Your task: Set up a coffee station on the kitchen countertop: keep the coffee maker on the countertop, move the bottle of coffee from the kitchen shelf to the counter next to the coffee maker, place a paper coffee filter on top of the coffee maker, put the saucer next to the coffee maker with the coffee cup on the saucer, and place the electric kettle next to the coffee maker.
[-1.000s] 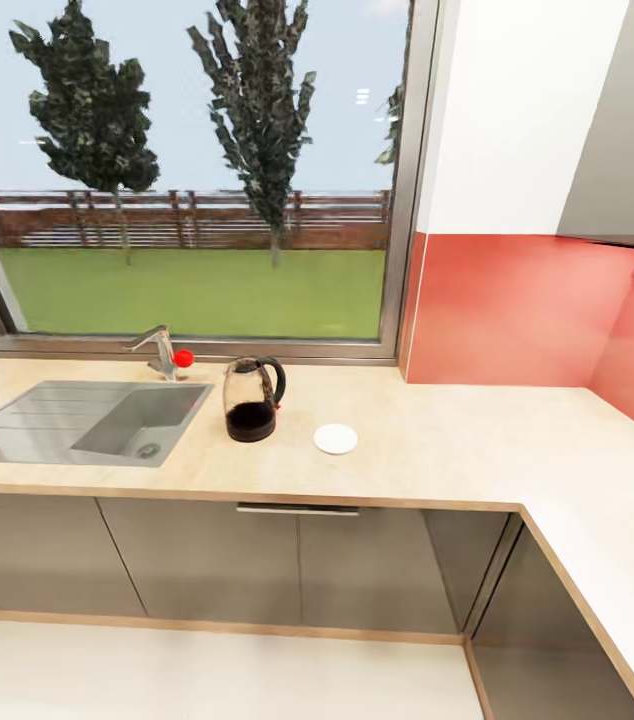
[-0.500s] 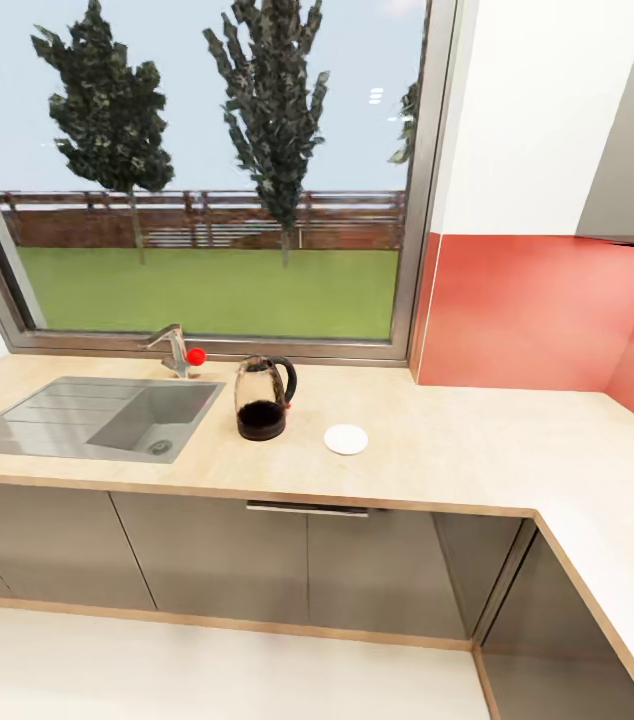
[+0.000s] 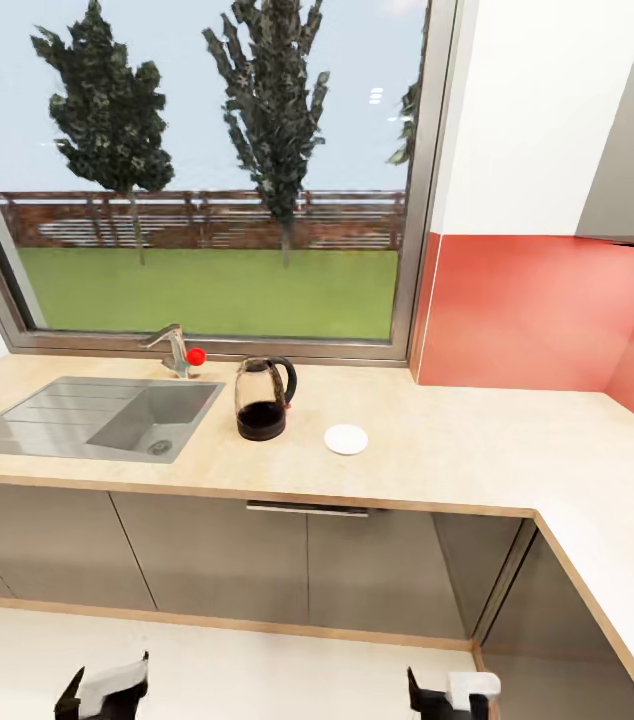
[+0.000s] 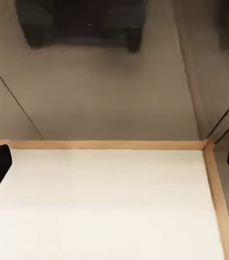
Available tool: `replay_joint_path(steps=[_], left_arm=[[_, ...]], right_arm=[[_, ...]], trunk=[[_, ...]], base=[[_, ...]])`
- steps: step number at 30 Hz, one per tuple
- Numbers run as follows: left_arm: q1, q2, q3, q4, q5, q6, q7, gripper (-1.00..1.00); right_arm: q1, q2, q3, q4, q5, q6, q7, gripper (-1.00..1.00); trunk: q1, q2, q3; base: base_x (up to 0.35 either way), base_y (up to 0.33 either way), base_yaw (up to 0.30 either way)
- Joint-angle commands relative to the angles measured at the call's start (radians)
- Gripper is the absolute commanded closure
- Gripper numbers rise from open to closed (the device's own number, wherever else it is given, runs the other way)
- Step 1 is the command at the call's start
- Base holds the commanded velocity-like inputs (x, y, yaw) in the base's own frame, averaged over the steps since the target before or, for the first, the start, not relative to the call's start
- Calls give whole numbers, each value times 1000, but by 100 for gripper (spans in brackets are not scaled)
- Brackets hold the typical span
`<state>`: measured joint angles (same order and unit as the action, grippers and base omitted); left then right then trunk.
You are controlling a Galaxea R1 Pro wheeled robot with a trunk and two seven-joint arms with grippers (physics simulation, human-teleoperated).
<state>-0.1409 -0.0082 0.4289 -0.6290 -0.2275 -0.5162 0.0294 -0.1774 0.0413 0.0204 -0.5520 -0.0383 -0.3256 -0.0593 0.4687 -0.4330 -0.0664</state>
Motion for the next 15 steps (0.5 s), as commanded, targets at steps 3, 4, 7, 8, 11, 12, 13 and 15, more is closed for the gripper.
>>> replay_joint_path(steps=[3,4,7,8,11,12,13,15], left_arm=[[-55,-4,-30,-97,151,-10,-45,-100],[-88,-5,-43,-119,185,-10,-65,-100],[-169,-5,-52,-176,207,-5,-76,-100],[-201,-5,-52,-196,209,-1,-75,-100],[-301,-6,-53,-286,210,93,-73,-100],[-315,-6,-54,-316,211,141,-73,-100],[-323,-7,-58,-350,212,190,-75,-100],[-333,-7,-77,-427,225,279,-78,-100]], right_arm=[[-1,31,3,-126,-5,-62,-4,-100],[-1,41,3,-186,-5,-68,-4,-100],[-1,60,3,-328,-6,-70,-5,-100],[-1,76,3,-377,-6,-70,-5,-100],[-1,103,4,-592,-6,-67,-6,-100],[-1,105,4,-635,-7,-64,-7,-100],[-1,106,4,-672,-7,-58,-8,-100],[-8,107,4,-730,-6,-23,-9,-100]], trunk=[[0,-2,-2],[0,-2,-2],[0,-2,-2],[0,-2,-2],[0,-2,-2],[0,-2,-2],[0,-2,-2],[0,-2,-2]], base=[[0,0,0],[0,0,0],[0,0,0],[0,0,0],[0,0,0],[0,0,0],[0,0,0],[0,0,0]])
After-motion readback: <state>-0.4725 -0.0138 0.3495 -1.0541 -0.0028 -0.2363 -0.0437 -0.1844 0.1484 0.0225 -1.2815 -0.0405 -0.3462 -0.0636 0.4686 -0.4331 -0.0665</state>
